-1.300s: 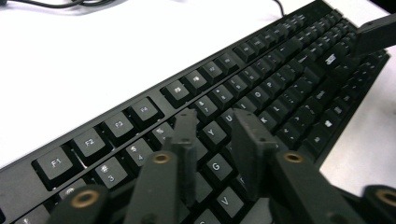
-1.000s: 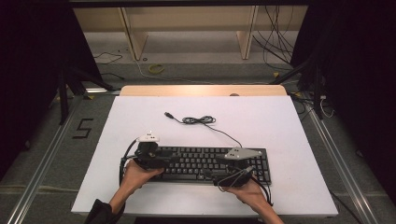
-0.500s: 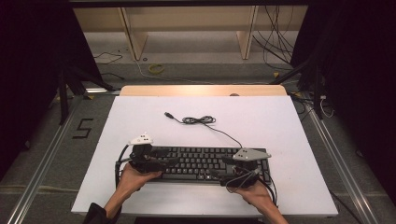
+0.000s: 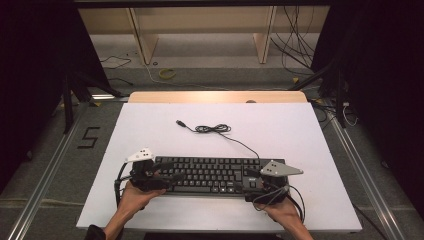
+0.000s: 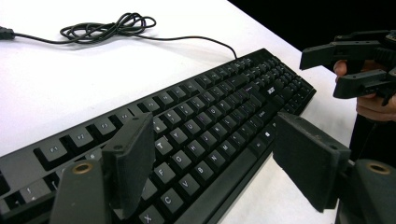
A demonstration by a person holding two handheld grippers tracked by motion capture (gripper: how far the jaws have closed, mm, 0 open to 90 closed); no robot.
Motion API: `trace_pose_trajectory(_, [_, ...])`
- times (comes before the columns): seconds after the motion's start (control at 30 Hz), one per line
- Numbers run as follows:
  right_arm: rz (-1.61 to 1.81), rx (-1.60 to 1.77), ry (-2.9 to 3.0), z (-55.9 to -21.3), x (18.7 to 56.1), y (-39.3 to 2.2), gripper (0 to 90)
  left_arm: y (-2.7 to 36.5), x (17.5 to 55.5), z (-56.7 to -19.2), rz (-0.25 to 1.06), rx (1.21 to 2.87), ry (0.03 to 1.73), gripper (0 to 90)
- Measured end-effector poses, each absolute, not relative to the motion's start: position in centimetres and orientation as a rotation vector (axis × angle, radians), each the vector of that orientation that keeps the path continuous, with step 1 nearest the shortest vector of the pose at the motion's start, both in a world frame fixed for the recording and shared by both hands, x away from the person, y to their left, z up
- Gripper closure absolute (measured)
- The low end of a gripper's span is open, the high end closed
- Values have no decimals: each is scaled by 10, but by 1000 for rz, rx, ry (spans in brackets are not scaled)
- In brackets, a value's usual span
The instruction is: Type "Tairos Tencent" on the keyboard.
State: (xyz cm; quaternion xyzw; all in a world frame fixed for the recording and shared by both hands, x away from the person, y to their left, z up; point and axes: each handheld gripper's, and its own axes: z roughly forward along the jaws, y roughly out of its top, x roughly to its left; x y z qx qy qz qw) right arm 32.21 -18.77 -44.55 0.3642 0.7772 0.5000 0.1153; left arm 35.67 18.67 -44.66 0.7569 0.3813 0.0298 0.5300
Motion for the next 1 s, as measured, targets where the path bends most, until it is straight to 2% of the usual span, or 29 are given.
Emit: trace_pose_trajectory(1.0, [1464,1105,2173,-450,292,-229,296,197,324,-455,96,1788,880,246])
